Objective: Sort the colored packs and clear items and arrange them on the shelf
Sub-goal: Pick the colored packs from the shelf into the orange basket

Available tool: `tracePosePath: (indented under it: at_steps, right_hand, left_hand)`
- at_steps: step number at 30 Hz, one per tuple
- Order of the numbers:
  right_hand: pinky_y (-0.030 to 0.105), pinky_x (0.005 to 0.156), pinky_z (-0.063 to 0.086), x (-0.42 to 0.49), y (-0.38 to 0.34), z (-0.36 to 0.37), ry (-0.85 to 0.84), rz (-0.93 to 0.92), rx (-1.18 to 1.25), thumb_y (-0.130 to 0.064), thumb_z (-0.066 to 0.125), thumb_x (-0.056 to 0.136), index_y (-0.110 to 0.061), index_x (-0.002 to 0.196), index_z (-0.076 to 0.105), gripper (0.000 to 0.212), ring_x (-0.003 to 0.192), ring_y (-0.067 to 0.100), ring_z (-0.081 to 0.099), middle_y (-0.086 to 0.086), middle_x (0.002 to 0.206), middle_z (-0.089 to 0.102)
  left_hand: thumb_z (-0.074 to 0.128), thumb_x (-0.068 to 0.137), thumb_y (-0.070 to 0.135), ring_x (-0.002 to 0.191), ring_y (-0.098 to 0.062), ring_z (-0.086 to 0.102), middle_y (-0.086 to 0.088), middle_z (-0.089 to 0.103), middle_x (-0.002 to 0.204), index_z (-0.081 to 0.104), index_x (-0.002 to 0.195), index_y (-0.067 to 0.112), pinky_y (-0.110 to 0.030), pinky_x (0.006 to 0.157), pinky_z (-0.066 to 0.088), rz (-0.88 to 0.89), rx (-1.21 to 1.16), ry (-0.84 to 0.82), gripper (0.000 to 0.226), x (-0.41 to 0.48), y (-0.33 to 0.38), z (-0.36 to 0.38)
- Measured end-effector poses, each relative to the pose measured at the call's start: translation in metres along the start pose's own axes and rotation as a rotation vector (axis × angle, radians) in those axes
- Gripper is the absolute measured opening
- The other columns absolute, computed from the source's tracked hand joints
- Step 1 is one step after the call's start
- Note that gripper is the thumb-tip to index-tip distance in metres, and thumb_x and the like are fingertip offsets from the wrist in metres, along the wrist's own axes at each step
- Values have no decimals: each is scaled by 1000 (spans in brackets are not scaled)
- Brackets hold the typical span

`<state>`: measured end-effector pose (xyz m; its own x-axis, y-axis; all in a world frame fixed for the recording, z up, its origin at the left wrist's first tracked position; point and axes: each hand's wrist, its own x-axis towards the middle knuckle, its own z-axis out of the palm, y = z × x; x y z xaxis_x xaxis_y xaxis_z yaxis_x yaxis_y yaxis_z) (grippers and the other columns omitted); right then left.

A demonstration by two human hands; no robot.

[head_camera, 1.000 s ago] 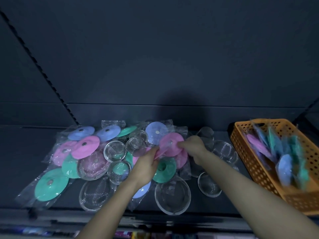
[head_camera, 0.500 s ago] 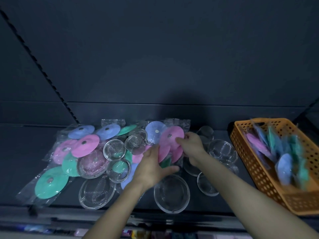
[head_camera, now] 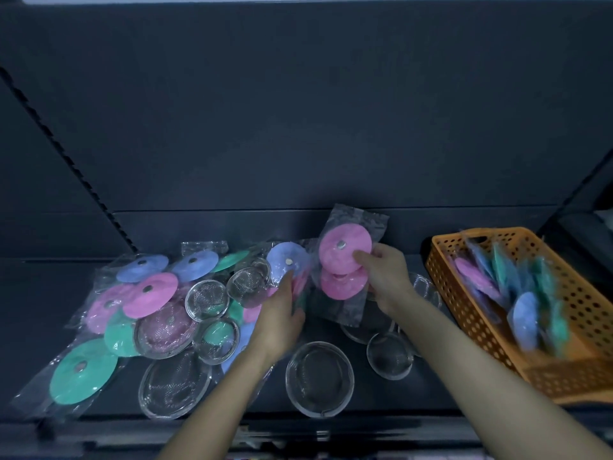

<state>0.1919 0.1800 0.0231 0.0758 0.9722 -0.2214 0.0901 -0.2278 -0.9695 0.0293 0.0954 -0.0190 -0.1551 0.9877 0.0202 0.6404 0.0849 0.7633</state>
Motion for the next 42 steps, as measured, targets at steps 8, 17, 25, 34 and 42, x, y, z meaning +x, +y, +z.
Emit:
tracePosePath:
  at_steps: [8, 17, 25, 34, 42]
  right_hand:
    - [45, 82, 53, -26, -2, -19, 90, -156, -4, -2, 55, 83, -27, 85, 59, 25, 99, 35, 58, 22, 106, 61]
    - [15, 61, 53, -35, -4, -41, 116, -267, 112, -7, 58, 86, -32, 86, 63, 26, 80, -2, 66, -15, 82, 70]
    - [26, 66, 55, -44, -6, -64, 180, -425, 24, -17, 61, 84, -36, 97, 61, 23, 82, 9, 65, -10, 87, 66]
    - [25, 71, 53, -50, -15, -108, 273, -494, 22, -22, 65, 82, -28, 96, 65, 15, 82, 7, 65, -11, 89, 69]
    - [9, 71, 46, -58, -19, -150, 444, -580, 40, -15, 61, 87, -37, 95, 62, 23, 79, -5, 61, -23, 90, 67]
  left_hand:
    - [50, 90, 9, 78, -3, 51, 4, 62, 107, 38, 140, 18, -12, 62, 30, 73, -117, 147, 52, 0, 26, -5]
    - [55, 89, 21, 73, 21, 51, 21, 56, 79, 51, 107, 24, 1, 57, 34, 32, -212, 237, 19, 11, 58, 4]
    - [57, 83, 40, 65, -2, 59, 13, 63, 71, 57, 90, 25, -21, 57, 43, 45, -383, 185, 16, 20, 95, 25]
    - [63, 80, 48, 67, 8, 60, 26, 64, 79, 47, 90, 34, -6, 51, 40, 145, -522, 139, 23, 24, 163, 49]
    - [66, 81, 33, 71, 0, 63, 10, 65, 83, 51, 92, 27, -20, 60, 50, 136, -711, -15, 18, 18, 208, 91]
